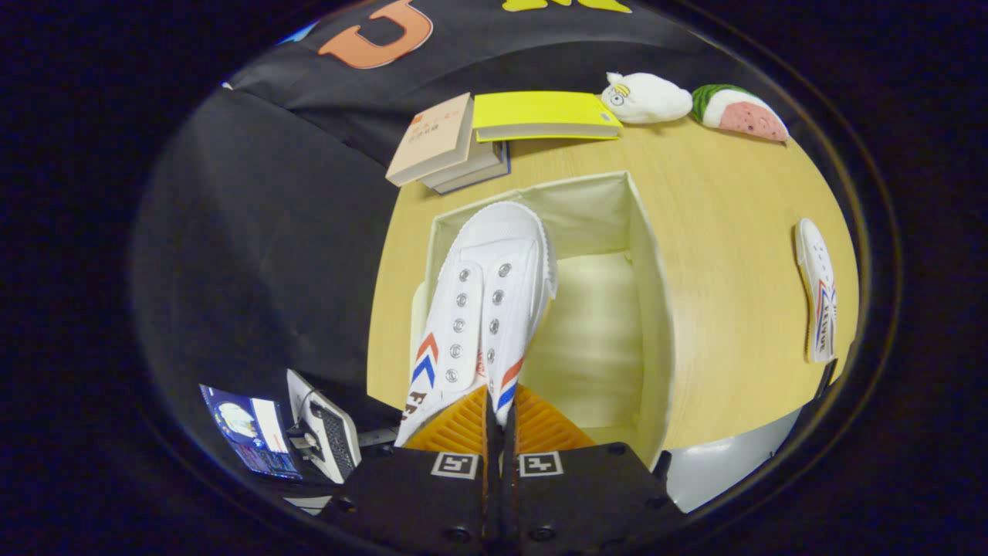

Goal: Open the storage box then place both shoes into the box .Put the left shoe in first, then the right shoe, with the right side of both shoes facing outward in a uniform manner.

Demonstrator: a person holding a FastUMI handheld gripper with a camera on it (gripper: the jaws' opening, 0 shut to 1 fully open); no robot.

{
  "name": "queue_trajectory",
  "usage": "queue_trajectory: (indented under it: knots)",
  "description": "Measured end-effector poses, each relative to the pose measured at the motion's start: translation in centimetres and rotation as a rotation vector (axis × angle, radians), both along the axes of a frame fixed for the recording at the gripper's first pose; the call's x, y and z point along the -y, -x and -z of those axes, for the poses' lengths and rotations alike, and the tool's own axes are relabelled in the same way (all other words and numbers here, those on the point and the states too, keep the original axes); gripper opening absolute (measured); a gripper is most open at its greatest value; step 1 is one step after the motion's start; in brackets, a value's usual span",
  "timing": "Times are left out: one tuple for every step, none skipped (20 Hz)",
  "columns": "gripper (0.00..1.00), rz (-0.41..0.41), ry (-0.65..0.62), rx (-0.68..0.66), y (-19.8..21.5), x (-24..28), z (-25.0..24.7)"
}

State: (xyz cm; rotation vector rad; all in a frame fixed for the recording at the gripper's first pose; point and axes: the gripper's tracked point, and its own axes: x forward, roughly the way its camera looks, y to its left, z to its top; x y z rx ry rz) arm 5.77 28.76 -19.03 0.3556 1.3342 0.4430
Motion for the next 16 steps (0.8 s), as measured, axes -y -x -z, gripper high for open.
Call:
queue_trajectory:
  knots:
    - [0.06, 0.015, 0.015, -0.017, -0.5, -0.3, 1.1]
    - [0.06, 0.026, 0.033, -0.031, -1.0, -0.5, 2.0]
    - [0.06, 0.027, 0.045, -0.044, -1.2, -0.8, 2.9]
    - [0.06, 0.025, 0.049, -0.059, -1.3, -1.2, 3.5]
    - [0.06, 0.015, 0.051, -0.076, -1.2, -1.8, 4.2]
    - [0.06, 0.005, 0.060, -0.087, -1.1, -2.1, 4.9]
    - [0.06, -0.013, 0.074, -0.091, -0.9, -2.4, 5.5]
    - [0.06, -0.014, 0.084, -0.087, -0.9, -2.4, 6.1]
    - [0.07, -0.018, 0.098, -0.081, -0.6, -2.4, 6.1]
    - [0.09, -0.021, 0.107, -0.080, -0.5, -2.4, 6.2]
    - [0.18, -0.021, 0.109, -0.089, 0.1, -2.5, 6.2]
    - [0.21, -0.025, 0.099, -0.078, 0.3, -2.5, 5.8]
    - [0.33, -0.027, 0.102, -0.059, -0.2, -2.4, 6.0]
    - [0.48, -0.023, 0.099, -0.035, -0.5, -2.1, 5.8]
    - [0.63, -0.016, 0.098, -0.007, -0.9, -1.5, 4.9]
    - [0.70, -0.012, 0.099, 0.027, -0.9, -0.9, 4.0]
